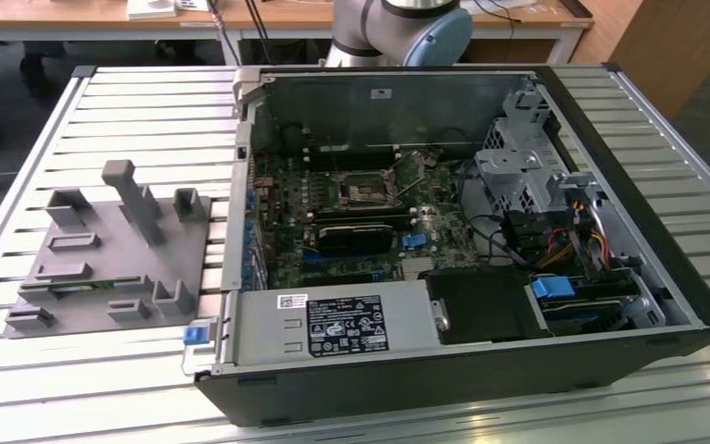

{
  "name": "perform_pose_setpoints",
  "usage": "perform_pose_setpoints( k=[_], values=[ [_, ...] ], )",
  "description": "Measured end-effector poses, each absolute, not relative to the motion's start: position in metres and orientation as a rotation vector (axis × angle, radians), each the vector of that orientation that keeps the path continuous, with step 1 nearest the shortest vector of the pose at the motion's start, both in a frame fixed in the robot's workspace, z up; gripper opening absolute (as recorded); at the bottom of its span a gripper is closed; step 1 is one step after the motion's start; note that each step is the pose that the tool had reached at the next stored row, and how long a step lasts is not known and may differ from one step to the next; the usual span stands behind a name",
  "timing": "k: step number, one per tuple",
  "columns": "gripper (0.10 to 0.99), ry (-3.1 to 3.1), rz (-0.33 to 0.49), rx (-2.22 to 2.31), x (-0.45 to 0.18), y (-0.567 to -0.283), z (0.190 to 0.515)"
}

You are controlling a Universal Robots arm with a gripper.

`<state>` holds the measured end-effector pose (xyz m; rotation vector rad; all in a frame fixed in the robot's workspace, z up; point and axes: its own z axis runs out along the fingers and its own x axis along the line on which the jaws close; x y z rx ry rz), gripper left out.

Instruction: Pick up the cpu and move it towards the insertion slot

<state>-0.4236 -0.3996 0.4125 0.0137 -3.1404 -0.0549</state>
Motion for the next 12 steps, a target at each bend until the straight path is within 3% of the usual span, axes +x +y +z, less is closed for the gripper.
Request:
perform_pose_setpoints(
  k=[12],
  values=[
    [0.541,-3.14,-0.055,0.014,-0.4196,-0.3996,0.4228]
  ],
)
